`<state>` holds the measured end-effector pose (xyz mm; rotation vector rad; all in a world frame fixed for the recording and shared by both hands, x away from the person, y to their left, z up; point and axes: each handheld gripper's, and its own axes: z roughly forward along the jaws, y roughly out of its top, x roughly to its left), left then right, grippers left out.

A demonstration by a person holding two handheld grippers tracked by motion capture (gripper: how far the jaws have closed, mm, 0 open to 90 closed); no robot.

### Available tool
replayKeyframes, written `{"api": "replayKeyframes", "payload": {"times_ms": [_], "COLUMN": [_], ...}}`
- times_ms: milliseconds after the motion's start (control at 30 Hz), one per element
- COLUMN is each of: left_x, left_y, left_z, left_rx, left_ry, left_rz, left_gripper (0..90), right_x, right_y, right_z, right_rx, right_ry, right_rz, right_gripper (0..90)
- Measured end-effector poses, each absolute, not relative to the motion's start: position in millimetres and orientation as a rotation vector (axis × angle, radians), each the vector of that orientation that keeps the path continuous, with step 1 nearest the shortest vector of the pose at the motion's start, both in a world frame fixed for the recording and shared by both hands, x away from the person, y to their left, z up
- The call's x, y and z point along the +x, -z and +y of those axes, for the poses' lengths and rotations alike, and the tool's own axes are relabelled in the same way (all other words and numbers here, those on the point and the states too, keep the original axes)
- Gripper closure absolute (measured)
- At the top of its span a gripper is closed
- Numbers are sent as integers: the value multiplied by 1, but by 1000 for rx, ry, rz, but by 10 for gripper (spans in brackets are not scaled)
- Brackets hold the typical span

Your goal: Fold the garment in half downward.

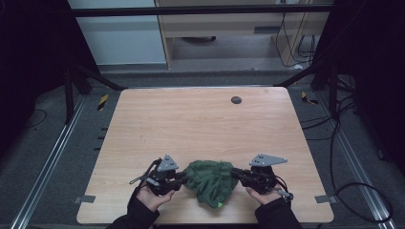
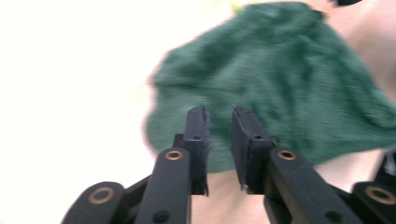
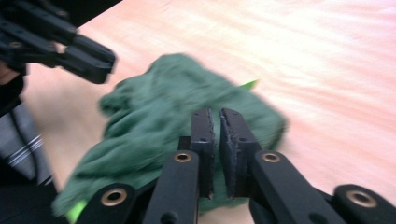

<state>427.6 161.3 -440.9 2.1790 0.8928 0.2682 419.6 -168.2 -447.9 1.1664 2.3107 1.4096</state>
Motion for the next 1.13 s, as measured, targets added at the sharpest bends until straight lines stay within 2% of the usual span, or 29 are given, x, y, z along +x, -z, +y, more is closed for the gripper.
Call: {"api": "replayKeyframes", "payload": {"times_ms": [267, 500, 733, 767, 867, 900, 1133], "left_x": [441, 446, 449, 450, 451, 452, 455], "left_y": [445, 455, 458, 460, 463, 464, 466], "left_z": [190, 218, 240, 247, 255, 263, 278], "left_rx": [2129, 2094, 2057, 2060, 2053, 2041, 2016], "left_ry": [-334, -408, -451, -479, -503, -512, -544], "left_rz": [1006, 1080, 1138, 1149, 1167, 1193, 1230], "left_gripper": [614, 459, 402, 389, 371, 364, 321], "right_x": [429, 437, 441, 441, 442, 442, 443], "right_y": [455, 464, 469, 471, 473, 474, 478], "right_z": [-190, -213, -227, -232, -236, -240, -249], "right_rx": [1238, 1328, 1372, 1383, 1397, 1420, 1469], "right_ry": [-1342, -1228, -1163, -1145, -1133, -1124, -1085], "right_rz": [2199, 2124, 2071, 2059, 2047, 2039, 2011], "right_gripper": [698, 577, 497, 459, 424, 382, 298]}}
